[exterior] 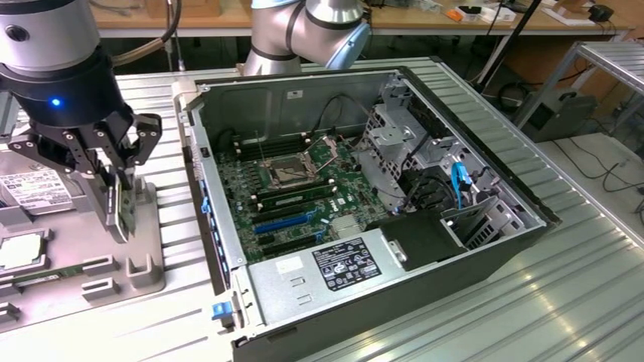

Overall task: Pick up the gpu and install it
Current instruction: 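Pick up the gpu and move the gpu toward the slot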

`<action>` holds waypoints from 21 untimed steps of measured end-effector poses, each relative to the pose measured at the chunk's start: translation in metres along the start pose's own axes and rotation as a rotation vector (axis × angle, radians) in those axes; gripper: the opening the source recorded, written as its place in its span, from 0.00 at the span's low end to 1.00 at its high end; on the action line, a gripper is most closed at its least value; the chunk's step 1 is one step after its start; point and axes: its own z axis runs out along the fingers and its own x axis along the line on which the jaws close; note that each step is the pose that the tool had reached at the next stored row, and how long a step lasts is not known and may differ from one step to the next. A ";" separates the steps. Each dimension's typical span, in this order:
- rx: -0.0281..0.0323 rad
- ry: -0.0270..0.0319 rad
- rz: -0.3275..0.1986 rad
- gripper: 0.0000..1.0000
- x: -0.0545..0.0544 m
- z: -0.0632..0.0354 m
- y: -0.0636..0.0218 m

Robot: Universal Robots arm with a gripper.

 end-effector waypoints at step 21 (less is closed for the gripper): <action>0.0012 -0.0001 0.000 0.27 -0.001 -0.0315 0.0017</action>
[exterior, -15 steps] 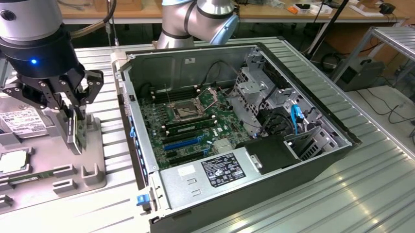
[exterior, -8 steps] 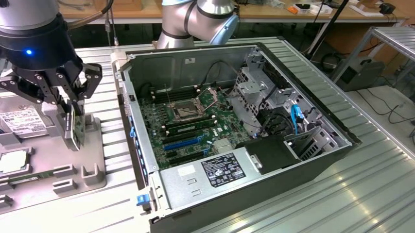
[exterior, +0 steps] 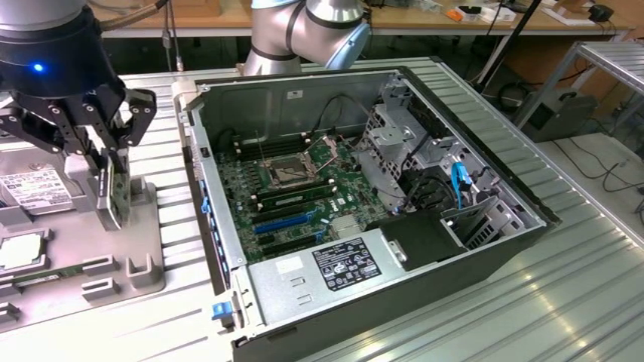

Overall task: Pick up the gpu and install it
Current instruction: 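Pick up the gpu and move the gpu toward the slot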

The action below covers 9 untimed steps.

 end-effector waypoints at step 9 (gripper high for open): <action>0.0017 -0.0002 0.000 0.27 0.000 -0.0106 0.0008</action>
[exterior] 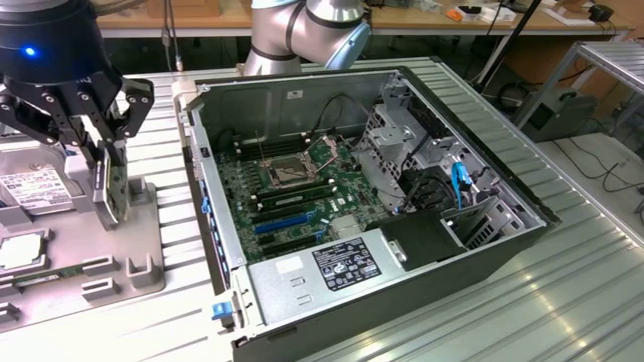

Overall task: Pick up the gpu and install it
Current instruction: 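Pick up the gpu and move the gpu toward the slot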

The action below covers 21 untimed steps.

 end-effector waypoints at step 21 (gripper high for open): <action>0.0079 -0.0006 0.000 0.27 0.001 -0.0275 0.0030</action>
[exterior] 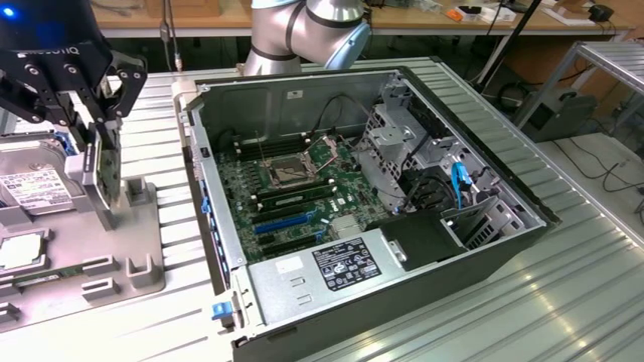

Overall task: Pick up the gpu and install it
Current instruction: 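Pick up the gpu and move the gpu toward the slot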

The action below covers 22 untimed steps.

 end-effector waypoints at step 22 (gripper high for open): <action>0.0234 -0.0019 -0.001 0.27 0.001 -0.0347 0.0050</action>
